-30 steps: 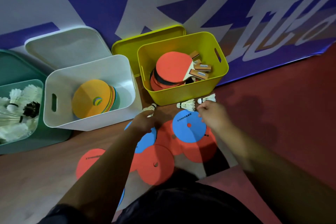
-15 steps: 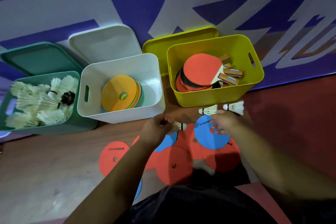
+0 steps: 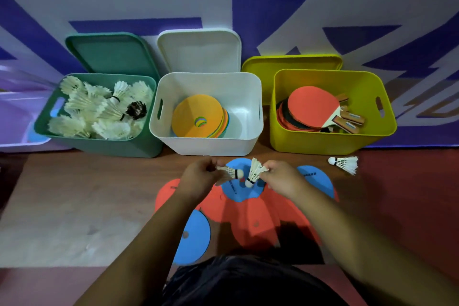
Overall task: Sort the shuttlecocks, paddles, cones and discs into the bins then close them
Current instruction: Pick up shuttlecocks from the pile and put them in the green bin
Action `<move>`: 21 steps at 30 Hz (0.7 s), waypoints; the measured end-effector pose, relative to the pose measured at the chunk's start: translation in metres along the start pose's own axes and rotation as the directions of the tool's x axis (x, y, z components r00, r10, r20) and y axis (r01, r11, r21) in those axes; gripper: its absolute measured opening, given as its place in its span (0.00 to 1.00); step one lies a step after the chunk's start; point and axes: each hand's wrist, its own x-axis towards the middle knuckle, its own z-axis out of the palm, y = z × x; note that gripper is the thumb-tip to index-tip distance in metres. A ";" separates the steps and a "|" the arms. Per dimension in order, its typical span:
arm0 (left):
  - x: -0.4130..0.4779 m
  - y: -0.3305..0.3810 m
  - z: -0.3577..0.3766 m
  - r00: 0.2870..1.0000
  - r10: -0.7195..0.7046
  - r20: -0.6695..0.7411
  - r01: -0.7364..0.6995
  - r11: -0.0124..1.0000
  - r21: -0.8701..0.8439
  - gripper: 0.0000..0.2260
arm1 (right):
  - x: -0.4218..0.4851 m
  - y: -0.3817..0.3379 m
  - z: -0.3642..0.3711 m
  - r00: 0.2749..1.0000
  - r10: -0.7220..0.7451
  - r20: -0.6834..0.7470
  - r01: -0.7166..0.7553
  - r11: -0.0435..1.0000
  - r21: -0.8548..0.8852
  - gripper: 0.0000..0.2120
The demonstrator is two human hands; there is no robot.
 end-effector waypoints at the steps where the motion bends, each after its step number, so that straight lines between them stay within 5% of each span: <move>1: -0.002 -0.003 -0.012 1.000 -0.001 -0.002 0.001 1.000 0.008 0.03 | -0.004 -0.011 0.005 0.999 -0.032 0.004 0.032 0.997 -0.065 0.02; 6: -0.008 -0.034 -0.079 0.995 -0.053 -0.082 0.057 0.997 0.043 0.05 | -0.016 -0.067 0.034 0.980 -0.189 0.060 0.198 0.943 -0.266 0.04; 13: -0.020 -0.055 -0.171 0.959 -0.083 -0.270 0.074 0.996 -0.040 0.05 | -0.024 -0.170 0.067 0.891 -0.446 0.089 0.454 0.863 -0.220 0.06; 21: -0.034 -0.069 -0.261 0.935 -0.064 -0.350 0.038 0.996 -0.080 0.16 | -0.002 -0.311 0.089 0.713 -0.635 -0.297 0.629 0.767 -0.128 0.05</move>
